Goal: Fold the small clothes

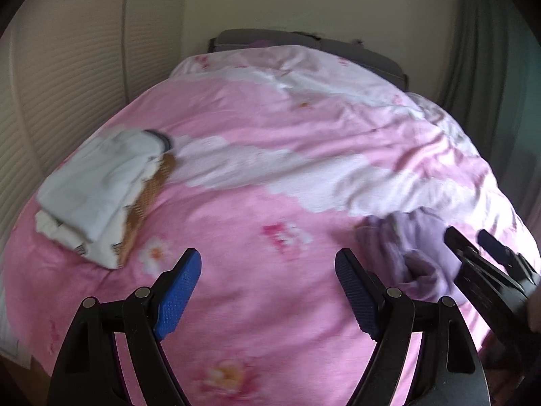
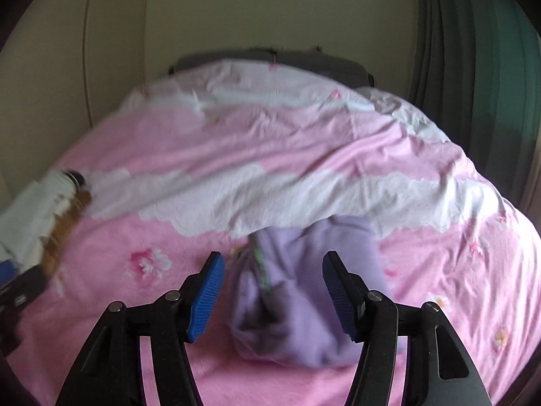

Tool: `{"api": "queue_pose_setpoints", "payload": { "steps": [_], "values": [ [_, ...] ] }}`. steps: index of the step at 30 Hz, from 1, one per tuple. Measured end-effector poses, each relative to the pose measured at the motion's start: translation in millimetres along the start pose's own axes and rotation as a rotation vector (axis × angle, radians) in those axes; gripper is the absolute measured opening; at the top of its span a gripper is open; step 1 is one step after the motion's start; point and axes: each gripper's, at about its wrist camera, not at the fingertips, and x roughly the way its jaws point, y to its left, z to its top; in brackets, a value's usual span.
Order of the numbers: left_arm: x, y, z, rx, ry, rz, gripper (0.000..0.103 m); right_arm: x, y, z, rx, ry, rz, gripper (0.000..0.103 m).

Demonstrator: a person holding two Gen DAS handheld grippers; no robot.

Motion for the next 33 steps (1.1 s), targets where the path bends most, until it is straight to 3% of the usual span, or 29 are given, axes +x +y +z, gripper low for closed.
{"api": "queue_pose_setpoints", "payload": {
  "steps": [4,10,13,16,18,24,25,26,27,28,31,33],
  "values": [
    [7,-45,-1,0.039,0.003,-0.081,0.081,-17,-48,-14,-0.003,-0.035,0.007,0.07],
    [43,-111,-5,0.108,0.086,-0.211,0.081,-11,-115,-48,0.018,-0.005,0.001,0.07],
    [66,-132,-5,0.126,0.13,-0.244,0.074,-1,-136,-61,0.043,0.014,0.047,0.07],
    [93,-147,-5,0.138,0.179,-0.253,0.064,6,-141,-76,0.025,0.017,0.094,0.07],
    [112,-154,-4,0.135,0.216,-0.26,0.052,13,-139,-84,0.006,0.029,0.128,0.07],
    [150,-166,-2,0.131,0.283,-0.258,0.049,32,-127,-102,-0.061,0.063,0.182,0.07],
    [153,-166,-3,0.139,0.289,-0.253,0.047,38,-125,-103,-0.073,0.075,0.187,0.07],
    [157,-167,-4,0.151,0.294,-0.241,0.037,44,-124,-104,-0.076,0.085,0.186,0.069],
    [160,-167,-5,0.155,0.292,-0.23,0.028,50,-125,-104,-0.068,0.094,0.183,0.067],
    [161,-166,-5,0.152,0.292,-0.23,0.028,54,-126,-104,-0.057,0.102,0.19,0.065],
    [162,-160,-1,0.139,0.274,-0.234,0.025,66,-129,-103,-0.017,0.131,0.251,0.041],
    [160,-159,3,0.14,0.258,-0.229,0.024,69,-130,-101,-0.001,0.145,0.285,0.018]
  ]
}}
